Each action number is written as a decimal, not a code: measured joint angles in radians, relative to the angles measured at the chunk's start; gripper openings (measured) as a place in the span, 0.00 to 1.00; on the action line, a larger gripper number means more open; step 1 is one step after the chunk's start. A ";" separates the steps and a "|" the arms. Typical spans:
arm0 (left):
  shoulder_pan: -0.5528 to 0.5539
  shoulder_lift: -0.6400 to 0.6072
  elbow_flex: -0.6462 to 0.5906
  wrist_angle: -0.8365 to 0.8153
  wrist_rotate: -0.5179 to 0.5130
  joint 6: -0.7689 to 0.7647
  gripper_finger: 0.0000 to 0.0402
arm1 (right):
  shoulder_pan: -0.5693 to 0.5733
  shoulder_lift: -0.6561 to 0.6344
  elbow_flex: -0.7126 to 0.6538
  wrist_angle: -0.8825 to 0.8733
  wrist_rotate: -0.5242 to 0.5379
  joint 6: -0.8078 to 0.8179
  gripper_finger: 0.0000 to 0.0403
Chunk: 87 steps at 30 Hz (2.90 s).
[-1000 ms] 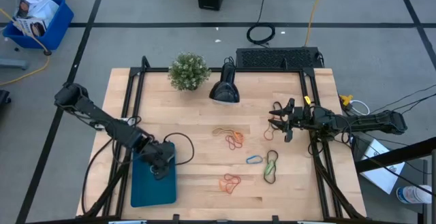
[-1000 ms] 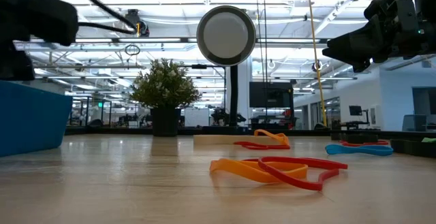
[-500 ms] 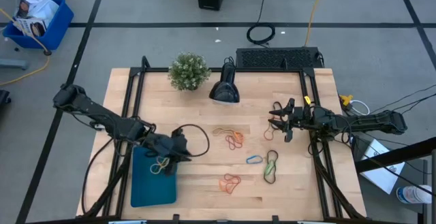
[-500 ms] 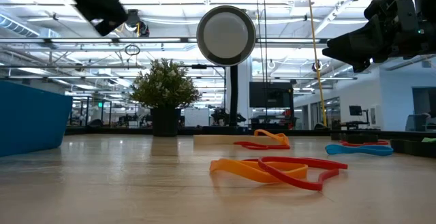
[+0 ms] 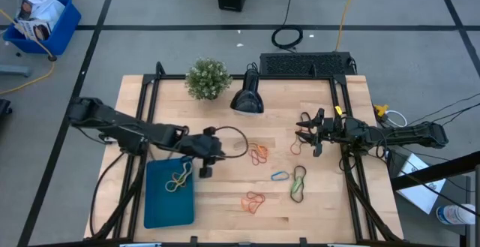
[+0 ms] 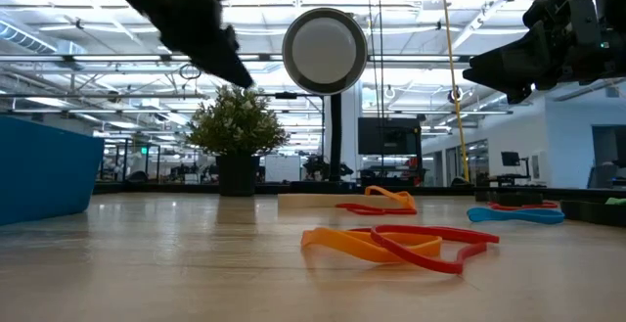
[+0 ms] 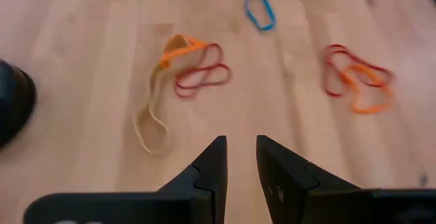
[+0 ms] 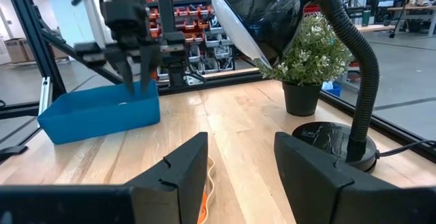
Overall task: Pick and place rubber bands into bin
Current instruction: Put the white rubber band into the blue bin
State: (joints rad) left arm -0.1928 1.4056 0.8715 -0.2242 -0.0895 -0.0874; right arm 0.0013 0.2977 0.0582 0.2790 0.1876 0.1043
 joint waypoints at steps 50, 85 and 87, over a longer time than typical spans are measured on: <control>0.171 0.439 0.001 0.306 0.008 0.139 0.21 | 0.000 0.005 0.000 -0.022 0.000 0.000 0.41; 0.090 0.049 -0.002 0.062 0.100 0.051 0.02 | 0.000 0.005 0.000 -0.022 0.000 0.008 0.41; 0.068 -0.025 -0.001 0.013 0.100 0.034 0.02 | 0.000 0.005 0.000 -0.021 -0.001 0.008 0.41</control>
State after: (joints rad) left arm -0.1245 1.3804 0.8703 -0.2113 0.0109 -0.0532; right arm 0.0017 0.3027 0.0582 0.2584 0.1867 0.1120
